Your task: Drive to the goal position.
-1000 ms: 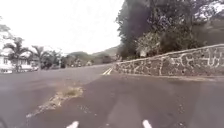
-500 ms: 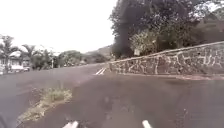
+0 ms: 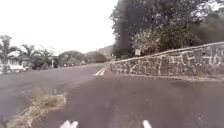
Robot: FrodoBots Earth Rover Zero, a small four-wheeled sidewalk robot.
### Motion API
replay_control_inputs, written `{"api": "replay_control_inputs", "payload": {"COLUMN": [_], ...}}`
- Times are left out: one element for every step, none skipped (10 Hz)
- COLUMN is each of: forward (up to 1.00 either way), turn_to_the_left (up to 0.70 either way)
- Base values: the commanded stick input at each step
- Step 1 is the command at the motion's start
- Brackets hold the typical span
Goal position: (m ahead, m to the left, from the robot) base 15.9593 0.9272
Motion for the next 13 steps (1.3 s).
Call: {"api": "replay_control_inputs", "payload": {"forward": [0.50,0.50,0.50,0.50,0.50,0.50,0.50,0.50,0.50,0.50,0.50,0.50,0.50], "turn_to_the_left": [0.00,0.00,0.00,0.00,0.00,0.00,0.00,0.00,0.00,0.00,0.00,0.00,0.50]}}
